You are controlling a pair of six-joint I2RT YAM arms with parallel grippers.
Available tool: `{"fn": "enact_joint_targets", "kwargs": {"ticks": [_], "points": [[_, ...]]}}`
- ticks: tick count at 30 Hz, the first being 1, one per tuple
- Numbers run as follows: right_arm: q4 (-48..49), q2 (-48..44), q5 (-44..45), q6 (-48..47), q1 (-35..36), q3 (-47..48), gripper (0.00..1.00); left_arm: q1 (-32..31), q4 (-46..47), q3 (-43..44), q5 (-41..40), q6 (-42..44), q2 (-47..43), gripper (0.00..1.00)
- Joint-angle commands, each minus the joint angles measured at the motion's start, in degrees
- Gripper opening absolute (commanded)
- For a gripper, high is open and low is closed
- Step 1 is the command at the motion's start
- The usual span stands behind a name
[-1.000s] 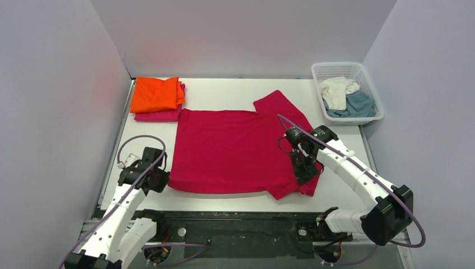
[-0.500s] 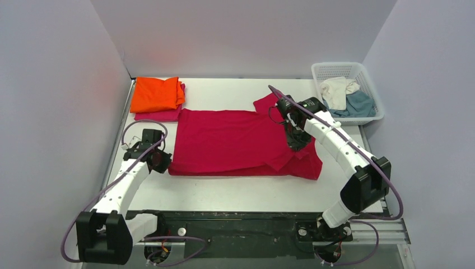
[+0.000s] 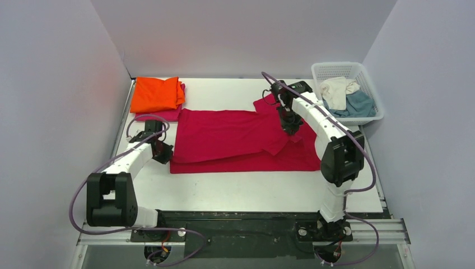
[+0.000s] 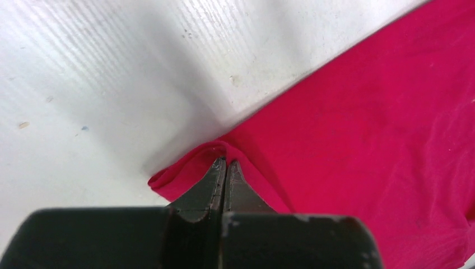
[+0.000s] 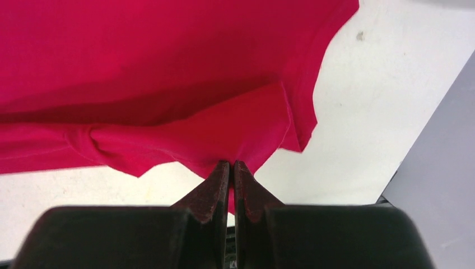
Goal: Fold and stack the t-shirts
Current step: Fold the flattened tshirt in 1/3 of the way
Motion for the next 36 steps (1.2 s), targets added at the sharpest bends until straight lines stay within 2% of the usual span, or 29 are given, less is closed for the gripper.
{"fn": "enact_joint_targets", "kwargs": {"ticks": [1, 2, 3, 4, 5, 6, 7, 8, 9, 10, 11, 13, 15, 18, 23, 28, 32, 36], "points": [[-1.02, 5.71, 0.54, -1.75, -1.75, 6.12, 0.0, 0.4, 7.22, 3.39, 1.62, 1.07, 3.37, 0.09], [-0.33, 6.86, 0.06, -1.79, -2.23, 7.06, 0.01, 0.38, 8.11, 4.29, 1.37, 1.03, 4.6, 0.24], [0.09, 9.21, -0.2, -1.75, -2.48, 9.11, 0.03, 0.47, 8.61, 4.86, 0.79, 1.1, 5.18, 0.33], [0.52, 10.36, -0.59, -1.21, -2.99, 10.4, 0.06, 0.82, 8.74, 6.26, 0.69, 1.46, 6.28, 0.5], [0.78, 12.75, -0.74, -0.69, -3.25, 13.65, 0.08, 0.91, 8.62, 7.26, 0.23, 1.71, 6.68, 0.58], [1.63, 13.98, -1.01, -0.54, -3.84, 17.1, 0.15, 0.99, 7.38, 9.48, -0.86, 2.34, 7.18, 0.7], [2.17, 16.0, -0.86, 0.21, -4.45, 18.84, 0.27, 1.04, 6.36, 10.88, -1.63, 2.71, 7.22, 0.77], [2.66, 16.97, -0.44, 0.83, -4.68, 22.53, 0.33, 1.07, 4.62, 13.63, -3.47, 3.17, 6.61, 0.79], [2.77, 18.11, 0.43, 1.54, -5.03, 23.92, 0.46, 1.03, 4.1, 14.85, -4.25, 4.92, 6.06, 0.81], [2.86, 18.07, 1.09, 2.02, -5.15, 25.45, 0.54, 1.05, 2.74, 17.42, -5.6, 5.99, 4.79, 0.81], [2.96, 17.04, 2.26, 3.07, -5.28, 25.34, 0.76, 1.06, 1.79, 18.77, -6.55, 7.56, 3.65, 0.83], [5.31, 12.35, 2.27, 3.93, -5.35, 20.11, 0.84, 1.03, -2.77, 23.1, -8.33, 9.39, 1.99, 0.84], [10.03, 5.58, 0.7, 5.28, -5.33, 9.98, 0.85, 0.82, -3.83, 22.46, -7.99, 10.15, -0.22, 0.85], [19.03, -5.29, -4.01, 7.82, -5.42, -7.85, 0.86, 0.15, -0.64, 17.69, -2.38, 11.39, -3.76, 0.87], [34.42, -11.87, -20.28, 16.33, -5.11, -27.55, 0.86, -3.85, 9.36, 7.71, 8.75, 13.58, -6.34, 0.89], [41.28, -7.86, -22.8, 20.65, -4.4, -29.92, 0.86, -10.57, 13.11, 4.33, 10.61, 14.8, -2.85, 0.9], [44.12, -4.11, -22.58, 21.21, -4.3, -29.1, 0.85, -11.04, 16.01, 1.84, 11.88, 15.14, 2.88, 0.91], [45.42, -0.63, -22.98, 21.8, -4.11, -27.27, 0.84, -10.72, 15.15, 2.62, 10.56, 16.28, 6.52, 0.91]]}}
